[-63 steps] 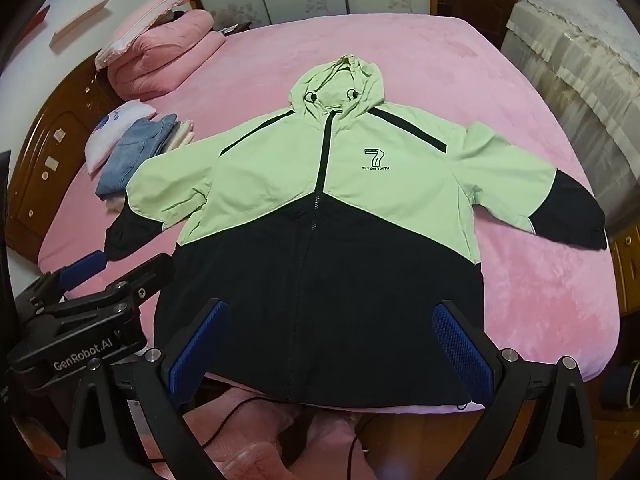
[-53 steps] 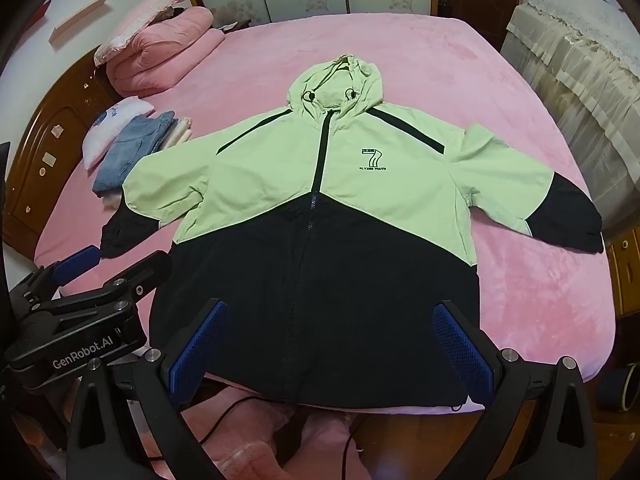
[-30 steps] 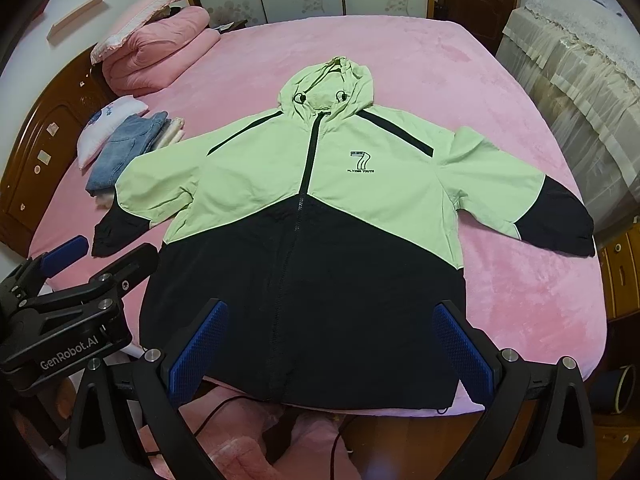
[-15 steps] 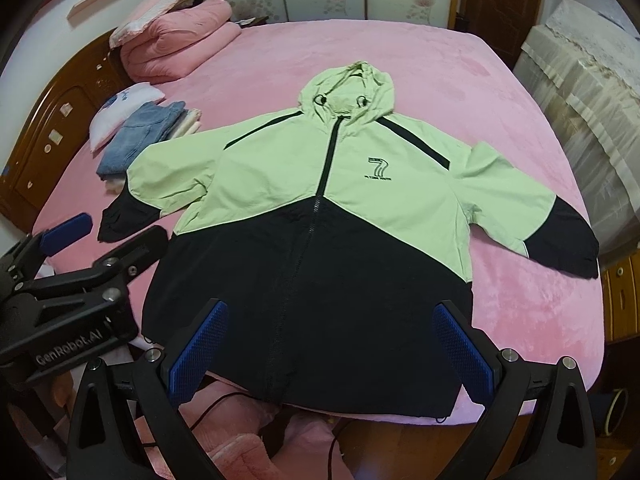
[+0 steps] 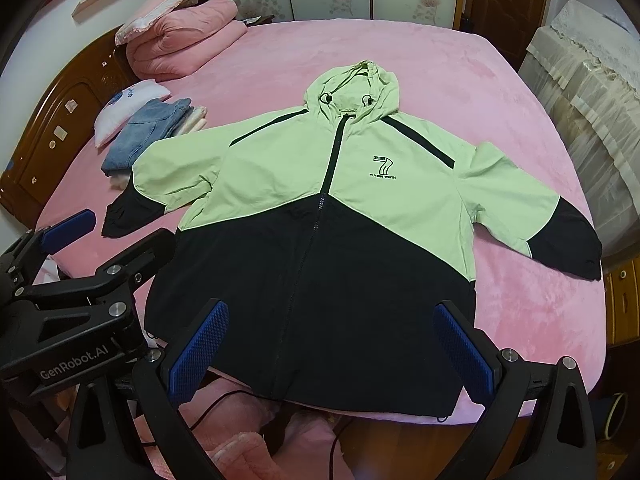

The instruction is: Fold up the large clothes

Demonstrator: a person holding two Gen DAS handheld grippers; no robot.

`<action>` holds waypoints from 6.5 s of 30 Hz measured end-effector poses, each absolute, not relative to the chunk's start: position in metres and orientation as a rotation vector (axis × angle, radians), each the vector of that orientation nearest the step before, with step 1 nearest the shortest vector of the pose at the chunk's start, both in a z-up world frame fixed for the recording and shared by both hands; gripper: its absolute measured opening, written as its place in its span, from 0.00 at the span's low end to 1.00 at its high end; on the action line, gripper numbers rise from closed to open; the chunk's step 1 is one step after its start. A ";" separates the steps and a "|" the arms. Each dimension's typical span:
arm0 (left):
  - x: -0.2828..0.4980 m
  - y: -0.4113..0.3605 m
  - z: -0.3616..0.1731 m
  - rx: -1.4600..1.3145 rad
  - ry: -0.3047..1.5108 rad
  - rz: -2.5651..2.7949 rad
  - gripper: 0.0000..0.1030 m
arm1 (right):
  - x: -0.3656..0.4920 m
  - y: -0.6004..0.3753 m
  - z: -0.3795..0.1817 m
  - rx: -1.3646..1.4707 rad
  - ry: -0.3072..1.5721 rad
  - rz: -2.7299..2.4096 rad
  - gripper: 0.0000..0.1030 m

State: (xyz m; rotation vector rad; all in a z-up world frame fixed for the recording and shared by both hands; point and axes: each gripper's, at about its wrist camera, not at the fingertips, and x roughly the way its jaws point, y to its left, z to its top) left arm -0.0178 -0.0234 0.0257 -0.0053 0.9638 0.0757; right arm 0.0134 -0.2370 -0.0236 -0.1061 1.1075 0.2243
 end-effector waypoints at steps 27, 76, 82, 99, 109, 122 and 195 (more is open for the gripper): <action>-0.033 -0.019 0.012 -0.064 1.078 0.093 0.96 | -0.008 -0.267 -0.030 -0.047 1.136 0.201 1.00; 0.009 0.628 -0.305 -1.233 1.024 0.819 0.63 | 0.223 0.197 -0.255 -0.212 1.560 0.179 1.00; 0.003 0.640 -0.315 -1.176 0.957 0.822 0.44 | 0.226 0.192 -0.273 -0.151 1.601 0.120 1.00; 0.039 0.570 -0.167 -0.878 0.565 0.762 0.14 | 0.232 0.131 -0.248 0.084 1.486 0.171 1.00; 0.158 0.356 -0.033 -0.511 0.434 0.348 0.13 | 0.253 -0.066 -0.222 0.254 1.319 0.029 1.00; 0.290 0.073 -0.127 -0.402 0.891 -0.148 0.14 | 0.273 -0.268 -0.233 0.344 1.147 -0.190 1.00; 0.155 0.361 -0.244 -0.354 1.219 0.290 0.18 | 0.237 -0.330 -0.345 0.456 1.333 -0.189 0.33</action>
